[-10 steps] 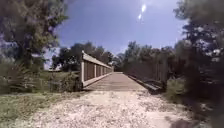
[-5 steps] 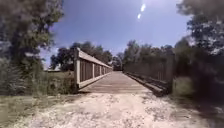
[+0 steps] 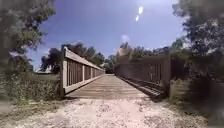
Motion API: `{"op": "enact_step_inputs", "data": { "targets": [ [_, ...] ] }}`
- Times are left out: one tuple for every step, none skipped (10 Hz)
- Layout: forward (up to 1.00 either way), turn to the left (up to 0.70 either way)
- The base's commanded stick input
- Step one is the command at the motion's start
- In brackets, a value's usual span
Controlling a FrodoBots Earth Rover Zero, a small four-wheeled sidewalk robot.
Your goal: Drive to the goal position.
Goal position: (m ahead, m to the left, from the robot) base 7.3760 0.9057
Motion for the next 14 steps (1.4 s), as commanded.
{"op": "enact_step_inputs", "data": {
  "targets": [
    [0.70,0.00],
    [0.70,0.00],
    [0.70,0.00],
    [0.70,0.00],
    [0.70,0.00],
    [0.70,0.00],
    [0.70,0.00],
    [0.70,0.00],
    [0.70,0.00],
    [0.70,0.00],
    [0.70,0.00],
    [0.70,0.00],
    [0.70,0.00],
    [0.70,0.00]
  ]
}}
